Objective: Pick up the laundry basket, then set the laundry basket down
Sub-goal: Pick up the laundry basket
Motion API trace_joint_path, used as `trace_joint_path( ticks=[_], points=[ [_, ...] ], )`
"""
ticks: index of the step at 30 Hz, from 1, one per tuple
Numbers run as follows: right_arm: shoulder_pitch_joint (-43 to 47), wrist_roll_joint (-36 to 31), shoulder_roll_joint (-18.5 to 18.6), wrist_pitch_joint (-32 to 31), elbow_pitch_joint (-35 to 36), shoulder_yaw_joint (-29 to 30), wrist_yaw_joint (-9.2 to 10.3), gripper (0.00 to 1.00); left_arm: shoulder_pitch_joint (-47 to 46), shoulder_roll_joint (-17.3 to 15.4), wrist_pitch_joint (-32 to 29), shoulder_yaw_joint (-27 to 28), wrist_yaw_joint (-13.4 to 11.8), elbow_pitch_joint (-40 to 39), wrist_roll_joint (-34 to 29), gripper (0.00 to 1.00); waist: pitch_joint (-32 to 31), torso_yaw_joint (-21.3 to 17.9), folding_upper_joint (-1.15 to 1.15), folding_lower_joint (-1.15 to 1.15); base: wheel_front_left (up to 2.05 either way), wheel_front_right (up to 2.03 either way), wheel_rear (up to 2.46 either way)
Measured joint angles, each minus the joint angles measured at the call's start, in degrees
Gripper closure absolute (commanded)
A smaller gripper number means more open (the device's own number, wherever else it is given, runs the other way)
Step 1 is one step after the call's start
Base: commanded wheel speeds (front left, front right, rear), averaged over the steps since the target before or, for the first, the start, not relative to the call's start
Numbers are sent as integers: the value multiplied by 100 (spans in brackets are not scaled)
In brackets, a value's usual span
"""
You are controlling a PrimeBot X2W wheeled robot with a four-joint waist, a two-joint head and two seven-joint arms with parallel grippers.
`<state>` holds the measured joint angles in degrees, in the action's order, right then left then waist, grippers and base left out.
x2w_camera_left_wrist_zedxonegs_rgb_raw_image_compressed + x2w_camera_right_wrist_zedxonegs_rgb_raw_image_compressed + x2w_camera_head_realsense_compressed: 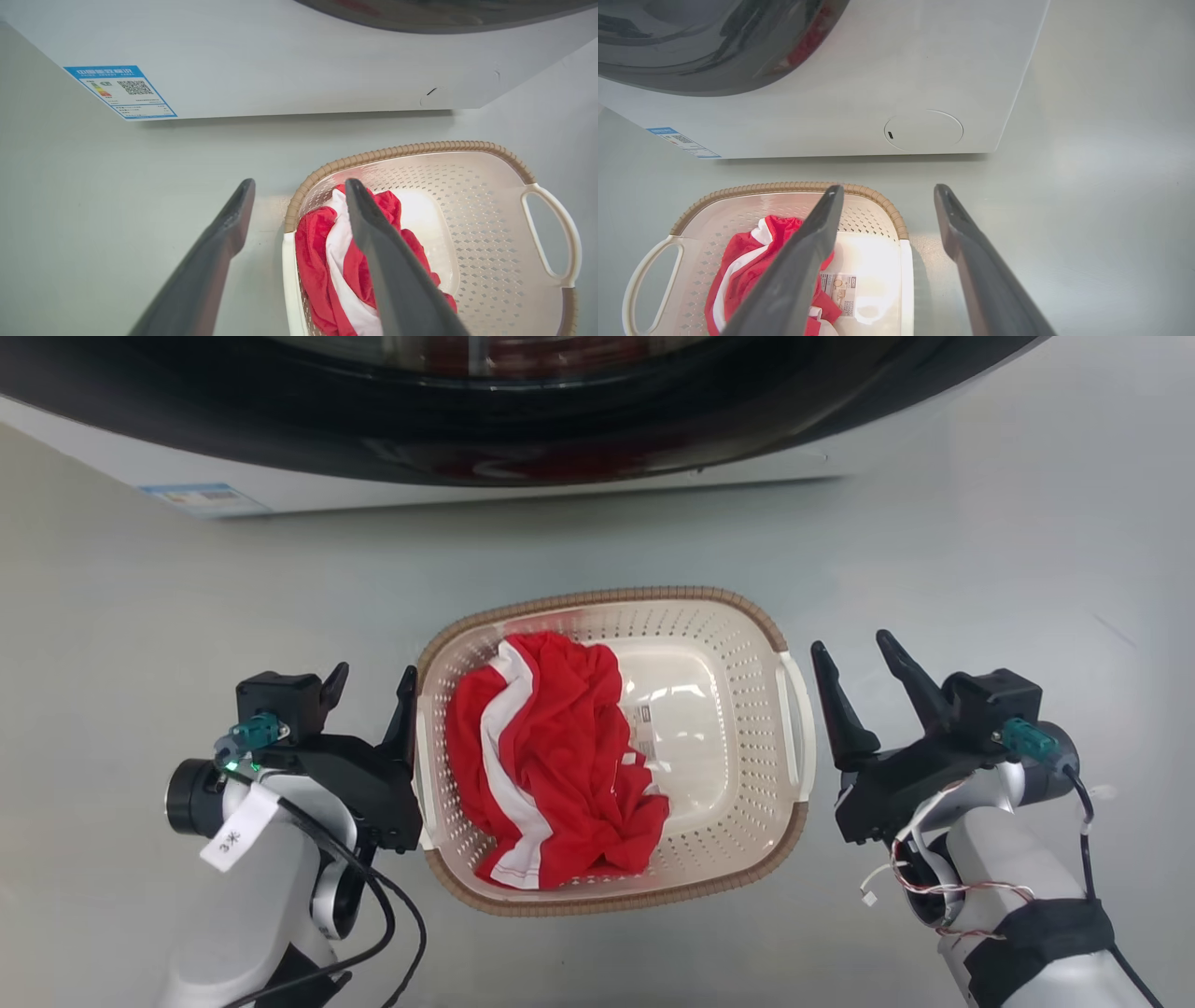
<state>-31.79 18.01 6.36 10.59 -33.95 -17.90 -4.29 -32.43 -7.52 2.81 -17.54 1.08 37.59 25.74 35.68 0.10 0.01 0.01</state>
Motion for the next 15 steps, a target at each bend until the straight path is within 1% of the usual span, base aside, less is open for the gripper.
trace_joint_path(
  ticks=[8, 15],
  points=[
    [-260, 0, -79, -43, -423, -118, -34, 0, -286, 20, -91, 2, 198, 510, 170, 0, 445, -52, 0, 0, 0, 0, 0],
    [-469, 2, -154, -35, -745, -183, -76, 0, -444, 40, -148, 1, 304, 953, 247, 0, 750, -104, 0, -1, 0, 0, 0]
  ],
)
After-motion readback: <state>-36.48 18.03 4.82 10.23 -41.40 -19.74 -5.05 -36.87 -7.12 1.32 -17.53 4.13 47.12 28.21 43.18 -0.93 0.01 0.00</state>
